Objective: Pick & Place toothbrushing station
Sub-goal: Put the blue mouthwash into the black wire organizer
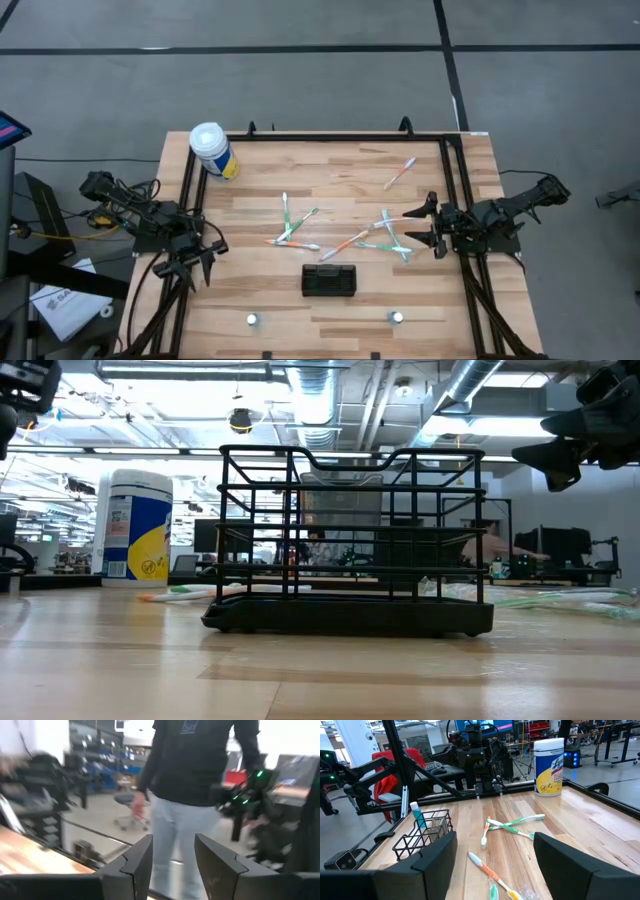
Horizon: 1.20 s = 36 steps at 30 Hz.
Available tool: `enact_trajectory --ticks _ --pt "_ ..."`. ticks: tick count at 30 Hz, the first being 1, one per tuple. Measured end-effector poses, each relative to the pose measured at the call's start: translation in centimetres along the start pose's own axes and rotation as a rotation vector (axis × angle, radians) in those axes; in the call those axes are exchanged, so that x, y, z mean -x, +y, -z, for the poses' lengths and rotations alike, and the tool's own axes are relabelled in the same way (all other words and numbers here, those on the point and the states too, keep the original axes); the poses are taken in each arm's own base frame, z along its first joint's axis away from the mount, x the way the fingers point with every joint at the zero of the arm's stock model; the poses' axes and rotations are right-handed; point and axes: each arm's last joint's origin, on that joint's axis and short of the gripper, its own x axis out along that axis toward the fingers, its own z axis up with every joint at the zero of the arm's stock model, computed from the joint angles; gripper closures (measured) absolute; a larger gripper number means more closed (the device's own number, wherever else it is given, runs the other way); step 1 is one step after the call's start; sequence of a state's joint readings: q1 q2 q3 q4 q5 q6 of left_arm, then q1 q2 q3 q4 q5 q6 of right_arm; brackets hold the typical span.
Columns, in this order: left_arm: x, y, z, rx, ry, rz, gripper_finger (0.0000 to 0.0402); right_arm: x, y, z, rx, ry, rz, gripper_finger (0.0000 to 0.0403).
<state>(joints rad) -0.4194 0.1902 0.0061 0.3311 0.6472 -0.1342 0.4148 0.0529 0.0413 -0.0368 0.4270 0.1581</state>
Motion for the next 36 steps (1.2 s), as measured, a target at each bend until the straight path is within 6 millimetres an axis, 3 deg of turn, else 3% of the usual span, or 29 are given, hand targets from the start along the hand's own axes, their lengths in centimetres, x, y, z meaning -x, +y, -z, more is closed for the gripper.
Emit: enact_trajectory --ticks 5,31,33,36 --pt "0.0 0.1 -0.1 -0.187 -0.010 -0.045 0.0261 0.0 0.0 0.0 0.000 0.000 0.000 0.0148" --pt "0.0 0.0 -0.9 -0.236 -0.077 -0.045 0.0261 0.0 0.0 0.0 0.000 0.000 0.000 0.0148" --pt "0.1 0.1 -1.3 -0.326 -0.114 -0.089 0.0261 0.0 0.0 0.0 0.000 0.000 0.000 0.0148" --pt "0.2 0.6 -1.6 -0.368 -0.131 -0.299 0.0261 0.0 0.0 0.0 0.000 0.000 0.001 0.0148"
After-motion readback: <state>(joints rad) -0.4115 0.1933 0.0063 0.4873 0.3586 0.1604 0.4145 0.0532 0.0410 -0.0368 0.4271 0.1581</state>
